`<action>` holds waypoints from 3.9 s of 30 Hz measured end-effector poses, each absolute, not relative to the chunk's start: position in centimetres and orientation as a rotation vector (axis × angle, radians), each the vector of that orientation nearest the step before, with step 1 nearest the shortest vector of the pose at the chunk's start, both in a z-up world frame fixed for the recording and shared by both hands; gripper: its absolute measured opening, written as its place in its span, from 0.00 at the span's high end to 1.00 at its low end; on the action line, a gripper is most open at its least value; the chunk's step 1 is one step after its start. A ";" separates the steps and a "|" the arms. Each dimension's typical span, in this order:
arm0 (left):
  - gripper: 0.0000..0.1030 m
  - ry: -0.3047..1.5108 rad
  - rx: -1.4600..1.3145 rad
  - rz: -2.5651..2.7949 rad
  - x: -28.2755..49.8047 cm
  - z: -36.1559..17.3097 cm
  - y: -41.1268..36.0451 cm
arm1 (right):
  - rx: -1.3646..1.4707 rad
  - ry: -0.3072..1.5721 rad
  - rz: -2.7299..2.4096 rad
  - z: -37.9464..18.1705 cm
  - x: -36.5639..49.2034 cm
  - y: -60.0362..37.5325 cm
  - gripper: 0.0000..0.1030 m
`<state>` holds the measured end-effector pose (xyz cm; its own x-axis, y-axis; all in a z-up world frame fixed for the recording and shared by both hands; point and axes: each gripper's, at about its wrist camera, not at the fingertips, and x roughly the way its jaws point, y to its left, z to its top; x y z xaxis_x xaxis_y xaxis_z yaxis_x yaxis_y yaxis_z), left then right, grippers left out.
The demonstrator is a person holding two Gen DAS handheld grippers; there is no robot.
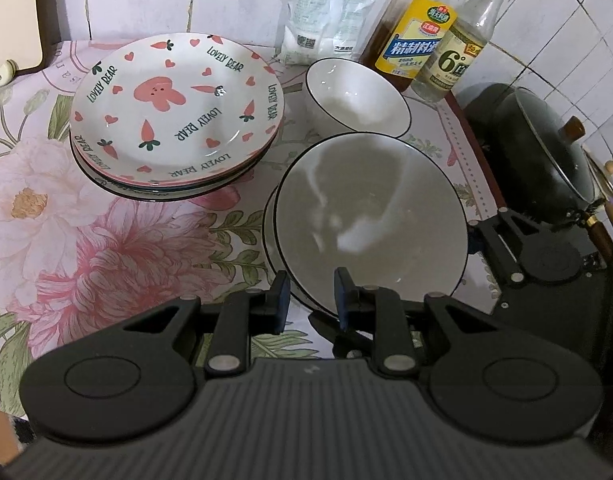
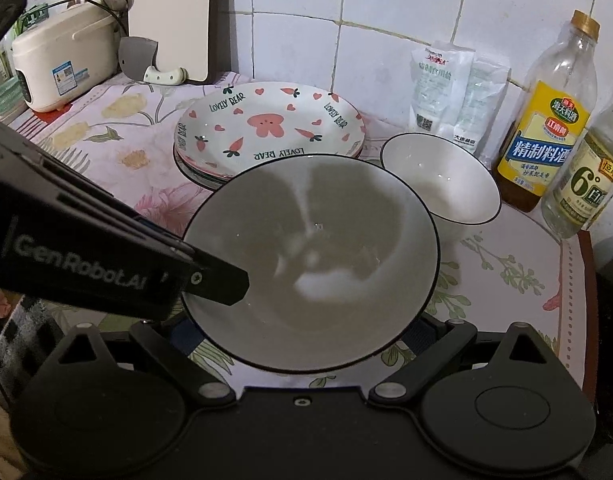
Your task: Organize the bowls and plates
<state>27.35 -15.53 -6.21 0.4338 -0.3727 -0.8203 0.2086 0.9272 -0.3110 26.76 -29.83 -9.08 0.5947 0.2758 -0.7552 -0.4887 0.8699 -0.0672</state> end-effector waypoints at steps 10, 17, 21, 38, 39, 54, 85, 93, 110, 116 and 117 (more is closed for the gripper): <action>0.77 1.014 -0.164 -0.329 27.1 -6.2 -14.9 | -0.356 0.775 0.456 -9.6 26.1 -29.7 0.02; 0.66 0.935 -0.133 -0.345 25.4 -3.8 -14.6 | -0.358 0.695 0.439 -8.5 24.3 -31.2 0.02; 0.61 0.914 -0.111 -0.373 23.9 -2.5 -14.5 | -0.319 0.624 0.457 -6.4 22.2 -32.8 0.02; 0.54 0.795 -0.029 -0.479 19.4 3.2 -15.2 | -0.039 0.543 0.420 -0.1 19.9 -41.2 0.02; 0.54 0.787 -0.026 -0.486 19.5 3.4 -15.3 | -0.031 0.541 0.418 0.1 20.0 -41.5 0.02; 0.47 0.683 -0.079 -0.454 26.8 0.5 -16.0 | 0.119 0.590 0.446 -0.7 26.7 -42.5 0.02; 0.61 0.909 -0.020 -0.418 40.6 -7.9 -21.7 | 0.380 0.840 0.316 -10.8 41.9 -43.3 0.48; 0.76 0.915 -0.041 -0.369 41.5 -9.0 -21.8 | 0.381 0.852 0.315 -11.9 42.9 -43.0 0.81; 0.76 0.838 -0.108 -0.394 36.4 -3.4 -19.4 | 0.399 0.768 0.319 -6.1 37.3 -42.9 0.82; 0.76 0.795 -0.155 -0.415 32.6 -0.6 -17.9 | 0.376 0.713 0.337 -3.2 33.7 -42.2 0.82; 0.76 0.795 -0.158 -0.418 32.0 -0.4 -17.8 | 0.373 0.705 0.338 -2.7 33.2 -42.1 0.82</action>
<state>32.01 -17.79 -0.36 0.6240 -0.4208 -0.6585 0.3037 0.9070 -0.2917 33.16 -42.12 -2.74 0.7128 0.4208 -0.5610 -0.1737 0.8810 0.4401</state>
